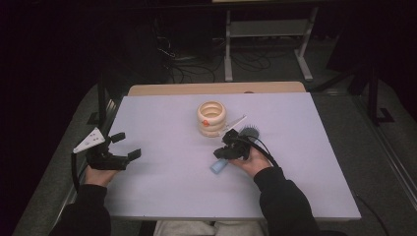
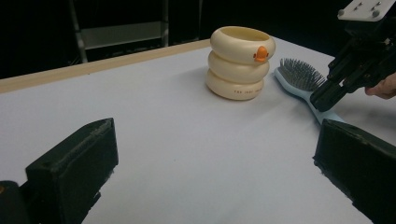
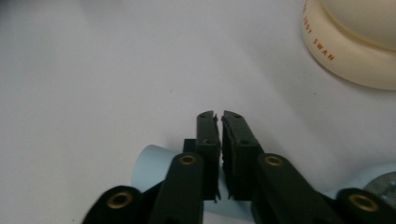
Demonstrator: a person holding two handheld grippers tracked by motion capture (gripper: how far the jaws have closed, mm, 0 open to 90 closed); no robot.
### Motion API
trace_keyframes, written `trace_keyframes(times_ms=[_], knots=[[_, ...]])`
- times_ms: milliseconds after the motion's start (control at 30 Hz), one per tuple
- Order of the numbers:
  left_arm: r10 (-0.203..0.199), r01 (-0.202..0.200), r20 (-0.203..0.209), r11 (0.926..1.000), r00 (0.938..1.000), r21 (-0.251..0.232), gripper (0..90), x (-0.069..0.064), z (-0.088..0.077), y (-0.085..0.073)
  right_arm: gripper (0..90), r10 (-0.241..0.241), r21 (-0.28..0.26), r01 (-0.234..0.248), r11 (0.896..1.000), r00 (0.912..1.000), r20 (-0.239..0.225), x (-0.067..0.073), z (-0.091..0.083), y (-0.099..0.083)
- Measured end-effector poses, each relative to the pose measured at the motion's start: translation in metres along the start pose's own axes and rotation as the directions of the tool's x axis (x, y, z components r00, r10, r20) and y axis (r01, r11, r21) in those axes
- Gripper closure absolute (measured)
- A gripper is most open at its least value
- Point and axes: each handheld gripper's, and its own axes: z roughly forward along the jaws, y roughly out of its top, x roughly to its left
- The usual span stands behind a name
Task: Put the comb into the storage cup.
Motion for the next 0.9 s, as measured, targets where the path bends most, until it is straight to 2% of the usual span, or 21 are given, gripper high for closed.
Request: trace_keyframes(times_ms=[233,400,900], knots=[[0.001,-0.001,0.001,1.0000,1.0000,0.000,0.0,0.000,0.000,0.000,88.8,0.020,0.052,-0.020,0.998,0.9998,-0.004,0.000,0.010,0.000],[0.000,0.000,0.001,1.0000,1.0000,0.000,0.0,0.000,0.000,0.000,88.8,0.039,0.068,-0.037,0.997,0.9991,-0.017,0.000,0.011,0.000],[0.001,-0.001,-0.002,1.0000,1.0000,0.003,0.0,0.000,0.000,0.000,88.9,0.003,0.138,0.000,0.990,0.9997,-0.023,0.005,0.002,-0.007]])
